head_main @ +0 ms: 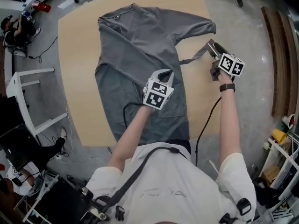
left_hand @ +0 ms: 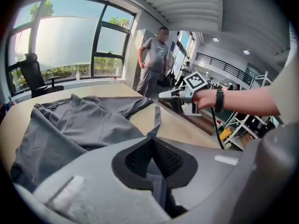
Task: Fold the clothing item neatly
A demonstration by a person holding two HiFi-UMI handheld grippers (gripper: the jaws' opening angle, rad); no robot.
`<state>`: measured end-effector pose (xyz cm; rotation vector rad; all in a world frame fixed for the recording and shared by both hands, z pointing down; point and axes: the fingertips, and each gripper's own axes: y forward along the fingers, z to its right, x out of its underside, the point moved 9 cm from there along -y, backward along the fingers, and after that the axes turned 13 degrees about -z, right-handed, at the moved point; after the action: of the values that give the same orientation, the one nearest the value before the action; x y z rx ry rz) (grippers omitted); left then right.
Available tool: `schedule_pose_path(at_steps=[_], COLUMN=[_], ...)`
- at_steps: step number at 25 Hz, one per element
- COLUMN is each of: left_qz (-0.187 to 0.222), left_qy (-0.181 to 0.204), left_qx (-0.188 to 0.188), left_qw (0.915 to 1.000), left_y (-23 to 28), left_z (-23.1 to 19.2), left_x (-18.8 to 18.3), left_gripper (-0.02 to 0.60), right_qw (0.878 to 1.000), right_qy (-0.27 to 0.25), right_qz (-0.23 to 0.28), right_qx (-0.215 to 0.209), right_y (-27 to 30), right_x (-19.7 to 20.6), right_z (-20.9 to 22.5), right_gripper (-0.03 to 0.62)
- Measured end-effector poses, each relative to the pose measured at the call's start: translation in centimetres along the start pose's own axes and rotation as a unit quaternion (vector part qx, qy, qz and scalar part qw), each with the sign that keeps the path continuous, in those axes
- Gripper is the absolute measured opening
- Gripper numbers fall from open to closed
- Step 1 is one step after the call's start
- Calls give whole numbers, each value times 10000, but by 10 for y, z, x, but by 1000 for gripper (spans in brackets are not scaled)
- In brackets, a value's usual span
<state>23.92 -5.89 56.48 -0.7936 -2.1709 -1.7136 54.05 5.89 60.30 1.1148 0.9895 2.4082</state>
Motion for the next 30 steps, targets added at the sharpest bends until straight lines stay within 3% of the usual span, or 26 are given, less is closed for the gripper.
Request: schedule_pose_path(at_steps=[1, 3, 5, 9, 13, 17, 19, 20, 21, 24, 27, 30], left_qz=[-40, -113, -145, -223, -318, -383, -413, -412, -410, -417, -326, -125], left_qy=[23, 44, 41, 86, 78, 27, 15, 4, -9, -46, -124, -284], left_qx=[23, 68, 111, 158, 173, 223, 243, 252, 259, 271, 273, 264], left_qw=[10000, 9999, 9998, 9996, 9993, 9990, 9989, 9988, 9988, 9988, 9990, 9992], left_y=[2, 5, 7, 9, 12, 16, 18, 19, 20, 21, 17, 4], left_z=[-1, -1, -3, -8, -11, -10, -9, -9, -9, -11, -13, -17], left_x=[-3, -8, -11, -14, -6, -1, 0, 1, 1, 0, 1, 3], left_gripper=[0, 0, 0, 0, 0, 0, 0, 1, 0, 1, 0, 0], right_qw=[9994, 9968, 9944, 9855, 9613, 9413, 9309, 9279, 9283, 9478, 9738, 9911], right_qy=[245, 688, 1006, 1594, 2698, 3215, 3503, 3576, 3545, 2998, 2183, 1232], right_qz=[84, 259, 327, 0, -308, -946, -1019, -1052, -1120, -1063, -505, 115], right_qx=[-222, -299, 19, 583, 453, 401, 207, 94, -4, -235, -401, -482], right_y=[9, 24, 39, 73, 100, 123, 127, 127, 126, 111, 79, 37], right_x=[-13, -39, -64, -95, -102, -86, -78, -76, -75, -84, -101, -119], right_z=[8, 27, 52, 104, 140, 155, 156, 156, 155, 145, 124, 90], right_gripper=[277, 251, 192, 201, 238, 228, 184, 101, 8, 5, 3, 4])
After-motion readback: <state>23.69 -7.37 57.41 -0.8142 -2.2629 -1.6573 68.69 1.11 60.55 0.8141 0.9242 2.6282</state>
